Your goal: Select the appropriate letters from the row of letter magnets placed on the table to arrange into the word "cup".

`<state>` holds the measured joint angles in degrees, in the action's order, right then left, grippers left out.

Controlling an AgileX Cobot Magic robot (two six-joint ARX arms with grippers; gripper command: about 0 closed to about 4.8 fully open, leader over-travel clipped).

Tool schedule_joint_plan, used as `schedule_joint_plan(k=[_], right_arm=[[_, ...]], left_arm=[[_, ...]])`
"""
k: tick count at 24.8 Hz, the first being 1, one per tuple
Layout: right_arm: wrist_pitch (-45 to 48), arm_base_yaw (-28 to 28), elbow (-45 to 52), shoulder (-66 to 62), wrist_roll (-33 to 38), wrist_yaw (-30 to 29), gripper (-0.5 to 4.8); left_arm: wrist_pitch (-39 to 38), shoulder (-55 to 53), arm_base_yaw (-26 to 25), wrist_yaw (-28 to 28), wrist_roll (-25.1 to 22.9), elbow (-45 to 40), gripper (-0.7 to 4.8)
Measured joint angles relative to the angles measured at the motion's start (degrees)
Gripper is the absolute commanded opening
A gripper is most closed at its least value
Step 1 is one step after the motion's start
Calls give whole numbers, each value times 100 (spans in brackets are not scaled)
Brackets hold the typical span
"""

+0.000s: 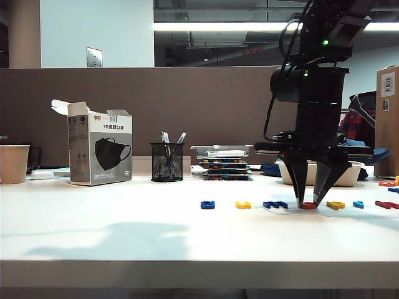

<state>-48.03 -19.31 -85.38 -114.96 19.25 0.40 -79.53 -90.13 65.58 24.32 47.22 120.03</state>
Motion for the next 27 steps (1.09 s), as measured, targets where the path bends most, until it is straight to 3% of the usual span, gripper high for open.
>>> schedule_joint_plan(k=[19, 27], right_arm=[[-717, 0, -17, 1274, 313, -44, 104], [-1121, -581, -7, 1908, 780, -39, 104]], left_arm=[[0, 0, 0, 0, -2, 0, -5], [0, 0, 0, 0, 0, 0, -5]])
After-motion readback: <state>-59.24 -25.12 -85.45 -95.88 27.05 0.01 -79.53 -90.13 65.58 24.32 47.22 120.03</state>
